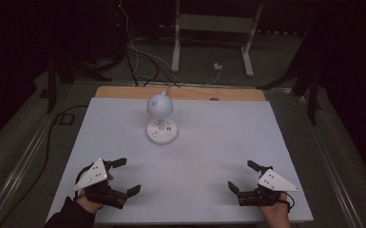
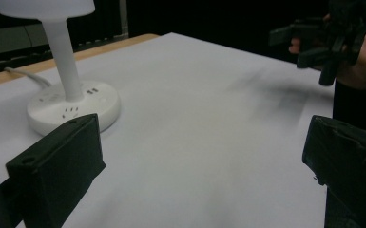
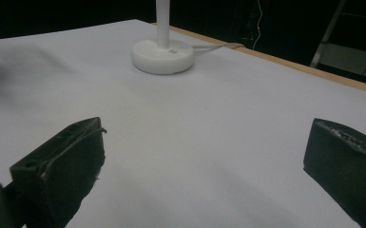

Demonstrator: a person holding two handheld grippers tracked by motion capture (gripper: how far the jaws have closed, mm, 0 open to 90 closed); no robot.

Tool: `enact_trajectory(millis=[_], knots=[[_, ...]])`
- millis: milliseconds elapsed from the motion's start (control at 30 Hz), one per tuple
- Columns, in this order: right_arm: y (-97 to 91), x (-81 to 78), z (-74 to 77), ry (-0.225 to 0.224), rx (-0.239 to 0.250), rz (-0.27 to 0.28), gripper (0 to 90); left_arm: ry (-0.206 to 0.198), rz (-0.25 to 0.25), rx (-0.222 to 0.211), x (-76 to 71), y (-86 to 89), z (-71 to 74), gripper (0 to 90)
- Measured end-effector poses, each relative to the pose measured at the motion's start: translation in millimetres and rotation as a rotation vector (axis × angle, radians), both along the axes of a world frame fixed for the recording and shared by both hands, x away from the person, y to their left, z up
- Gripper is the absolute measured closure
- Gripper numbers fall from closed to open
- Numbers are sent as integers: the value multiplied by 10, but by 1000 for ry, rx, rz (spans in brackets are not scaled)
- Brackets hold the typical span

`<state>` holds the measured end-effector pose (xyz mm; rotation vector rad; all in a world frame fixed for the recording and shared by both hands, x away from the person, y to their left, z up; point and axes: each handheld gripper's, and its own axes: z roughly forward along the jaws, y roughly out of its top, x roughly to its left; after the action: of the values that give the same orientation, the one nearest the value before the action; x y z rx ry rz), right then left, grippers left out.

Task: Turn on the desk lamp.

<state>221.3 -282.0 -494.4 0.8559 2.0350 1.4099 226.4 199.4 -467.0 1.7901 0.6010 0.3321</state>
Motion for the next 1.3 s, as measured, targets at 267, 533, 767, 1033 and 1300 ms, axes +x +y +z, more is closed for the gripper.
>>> enact_trajectory(millis=[267,533,767,1033,1300], knots=[[1,-3,4,1,2,3,0,6,0,-14,87,-82,70,3],[-5,-5,12,-2,6,4,0,12,28,-20,205,-144,130,4],[-6,-3,6,4,8,0,0,9,58,-21,348,-217,183,4],[-7,-5,10,4,10,3,0,26,86,-29,472,-307,206,3],[-16,-2,13,5,16,1,0,46,89,7,599,-454,163,3]])
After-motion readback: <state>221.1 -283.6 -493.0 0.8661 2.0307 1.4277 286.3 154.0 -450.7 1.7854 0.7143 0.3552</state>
